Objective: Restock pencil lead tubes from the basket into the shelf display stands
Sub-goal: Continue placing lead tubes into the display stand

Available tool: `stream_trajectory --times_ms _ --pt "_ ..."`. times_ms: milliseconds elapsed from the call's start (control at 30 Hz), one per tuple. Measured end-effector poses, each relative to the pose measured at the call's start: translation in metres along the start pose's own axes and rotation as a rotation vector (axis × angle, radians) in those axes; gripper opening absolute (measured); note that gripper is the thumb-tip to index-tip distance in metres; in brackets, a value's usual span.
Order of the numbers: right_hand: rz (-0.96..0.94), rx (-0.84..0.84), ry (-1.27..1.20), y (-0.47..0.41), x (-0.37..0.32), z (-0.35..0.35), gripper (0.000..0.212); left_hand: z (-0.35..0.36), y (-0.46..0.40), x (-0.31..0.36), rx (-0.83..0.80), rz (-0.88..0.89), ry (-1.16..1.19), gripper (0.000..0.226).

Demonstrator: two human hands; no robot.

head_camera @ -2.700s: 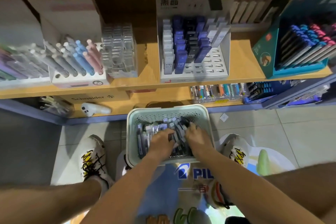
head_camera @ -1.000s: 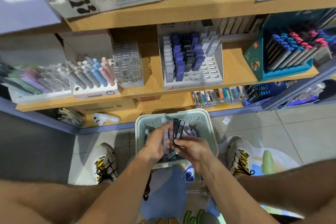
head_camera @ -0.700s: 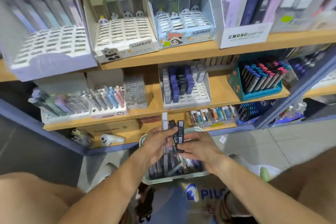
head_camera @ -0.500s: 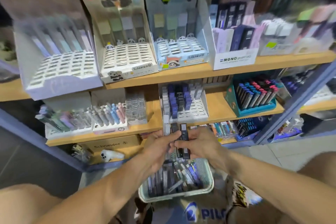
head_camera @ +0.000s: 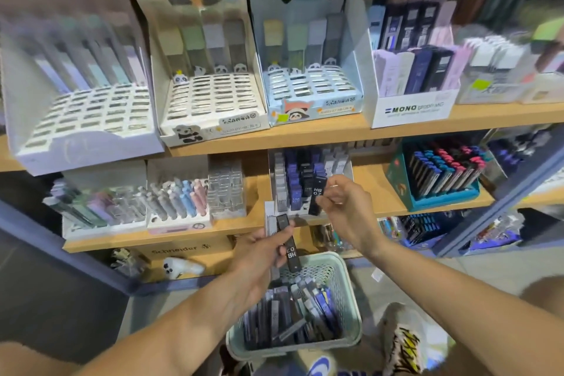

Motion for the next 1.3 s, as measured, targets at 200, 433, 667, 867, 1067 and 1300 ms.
stream_trajectory --times_ms 200,433,667,867,1067,1300 --pt "-0.291 0.025 0.433 -0.005 -0.009 0.015 0.014 -0.002 0.001 0.006 0.0 -0.005 -0.013 0.048" --pt "-0.254 0.02 0.408 -0.009 -0.014 0.016 0.015 0.003 0.005 0.01 -0.022 0.029 0.015 0.056" --pt "-0.243 0.01 0.47 -0.013 -0.004 0.023 0.006 0.002 0.006 0.016 0.034 0.059 0.024 0.026" --pt "-0.112 0.014 0.453 -0.017 0.003 0.026 0.011 0.006 0.008 0.019 0.035 0.087 0.014 0.02" --pt "0.011 -0.027 0.348 0.011 -0.006 0.017 0.013 0.004 0.005 0.018 0.061 0.1 -0.026 0.025" --pt "0.254 -0.356 -0.032 0.048 0.001 0.036 0.04 0.008 0.003 0.011 0.043 0.041 -0.017 0.02"
Point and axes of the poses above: each hand's wrist, its own y-axis away from the middle knuckle, its own z-axis out of the palm, x = y × z, the point moved 9 cm from there along -y, towards the middle knuckle, and after that the axes turned 8 degrees about y, right-handed, at the moved point
